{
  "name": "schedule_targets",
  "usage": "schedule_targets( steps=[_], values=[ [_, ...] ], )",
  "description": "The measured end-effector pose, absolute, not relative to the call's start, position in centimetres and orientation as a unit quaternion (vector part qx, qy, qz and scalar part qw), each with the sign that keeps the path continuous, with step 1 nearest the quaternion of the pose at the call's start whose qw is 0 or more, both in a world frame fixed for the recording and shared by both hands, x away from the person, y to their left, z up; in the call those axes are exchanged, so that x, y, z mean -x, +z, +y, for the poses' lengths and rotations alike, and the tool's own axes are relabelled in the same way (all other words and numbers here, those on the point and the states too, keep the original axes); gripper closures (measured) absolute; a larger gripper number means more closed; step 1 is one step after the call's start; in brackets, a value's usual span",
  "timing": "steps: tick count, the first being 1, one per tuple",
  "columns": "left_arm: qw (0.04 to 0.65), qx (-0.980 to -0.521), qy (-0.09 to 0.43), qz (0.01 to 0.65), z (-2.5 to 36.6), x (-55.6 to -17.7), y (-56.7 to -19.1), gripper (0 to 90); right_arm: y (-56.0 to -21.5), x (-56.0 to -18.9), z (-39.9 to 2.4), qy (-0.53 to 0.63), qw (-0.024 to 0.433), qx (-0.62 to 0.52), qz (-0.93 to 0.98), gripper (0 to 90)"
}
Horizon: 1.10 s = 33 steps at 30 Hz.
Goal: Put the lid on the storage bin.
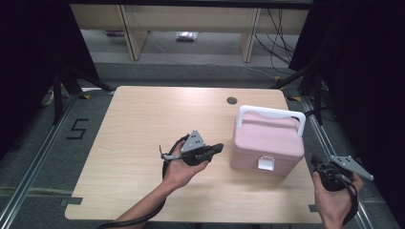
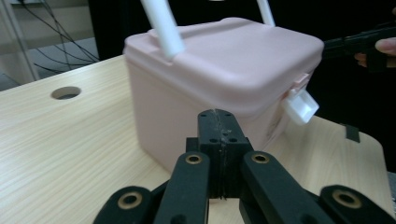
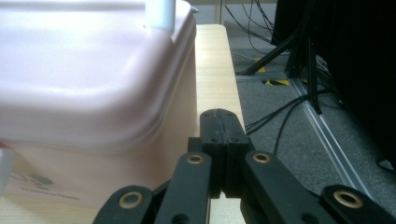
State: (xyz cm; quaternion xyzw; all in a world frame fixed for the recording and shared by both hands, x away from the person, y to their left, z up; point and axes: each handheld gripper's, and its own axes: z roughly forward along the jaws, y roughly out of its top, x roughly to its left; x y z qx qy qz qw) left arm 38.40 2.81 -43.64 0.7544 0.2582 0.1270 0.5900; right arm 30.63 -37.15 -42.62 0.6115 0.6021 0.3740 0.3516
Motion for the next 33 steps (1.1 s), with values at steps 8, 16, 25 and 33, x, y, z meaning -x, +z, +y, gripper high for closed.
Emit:
schedule_targets(
  steps=[8,16,25,33],
  values=[
    [0.582,-0.746,0.159,0.284,6.9,-38.5,-44.1,89.7,-43.8,-30.4,-37.5,0.368,0.349,-0.621,0.598,90.0],
    [0.578,-0.730,0.186,0.312,10.4,-38.5,-45.4,88.9,-45.6,-30.2,-37.5,0.369,0.334,-0.627,0.599,88.3],
    [0.569,-0.714,0.213,0.348,14.0,-37.8,-48.1,82.2,-47.4,-30.0,-37.5,0.363,0.335,-0.629,0.601,83.4],
    [0.571,-0.697,0.235,0.366,15.7,-37.0,-49.8,63.4,-48.7,-29.9,-37.3,0.360,0.335,-0.638,0.592,71.4]
  ],
)
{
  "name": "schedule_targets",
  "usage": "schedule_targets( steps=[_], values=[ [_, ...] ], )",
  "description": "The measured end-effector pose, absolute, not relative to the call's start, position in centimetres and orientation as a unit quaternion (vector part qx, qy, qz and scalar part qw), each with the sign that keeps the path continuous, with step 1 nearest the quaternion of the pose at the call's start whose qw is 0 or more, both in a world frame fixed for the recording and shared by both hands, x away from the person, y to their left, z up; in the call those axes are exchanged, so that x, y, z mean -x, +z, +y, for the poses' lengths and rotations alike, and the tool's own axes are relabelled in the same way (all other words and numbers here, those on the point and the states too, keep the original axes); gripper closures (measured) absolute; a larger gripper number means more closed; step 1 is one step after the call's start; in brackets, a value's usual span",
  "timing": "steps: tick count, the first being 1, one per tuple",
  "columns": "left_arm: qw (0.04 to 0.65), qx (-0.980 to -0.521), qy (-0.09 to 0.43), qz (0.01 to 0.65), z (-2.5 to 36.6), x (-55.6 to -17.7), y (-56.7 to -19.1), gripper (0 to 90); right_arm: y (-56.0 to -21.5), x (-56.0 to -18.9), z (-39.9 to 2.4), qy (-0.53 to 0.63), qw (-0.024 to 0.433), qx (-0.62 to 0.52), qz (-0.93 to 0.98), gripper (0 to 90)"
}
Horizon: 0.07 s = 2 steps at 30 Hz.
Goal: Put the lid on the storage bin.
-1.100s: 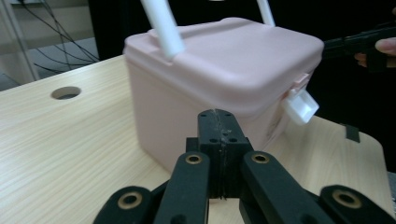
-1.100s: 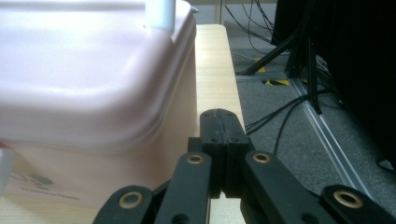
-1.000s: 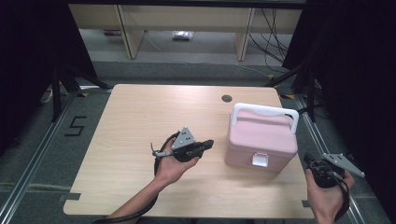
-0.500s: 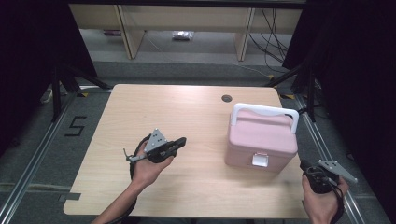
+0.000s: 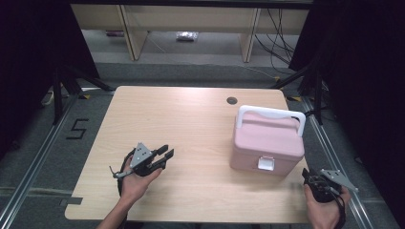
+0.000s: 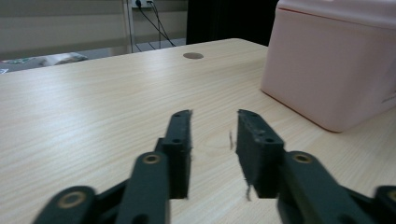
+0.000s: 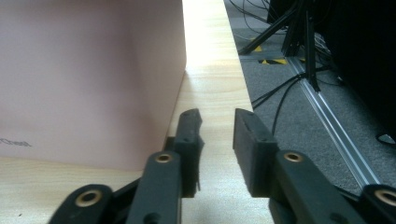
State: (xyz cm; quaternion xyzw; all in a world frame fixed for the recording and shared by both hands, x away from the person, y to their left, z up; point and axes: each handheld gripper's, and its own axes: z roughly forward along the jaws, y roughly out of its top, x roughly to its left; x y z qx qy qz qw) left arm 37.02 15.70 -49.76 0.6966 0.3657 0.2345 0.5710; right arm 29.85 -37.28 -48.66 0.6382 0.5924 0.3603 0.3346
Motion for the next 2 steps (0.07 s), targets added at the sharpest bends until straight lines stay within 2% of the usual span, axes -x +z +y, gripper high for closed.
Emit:
schedule_targets(
  steps=[2],
  values=[
    [0.568,-0.695,0.239,0.370,15.77,-36.92,-50.09,56.9,-48.76,-29.88,-37.25,0.361,0.338,-0.638,0.591,69.4]
  ],
)
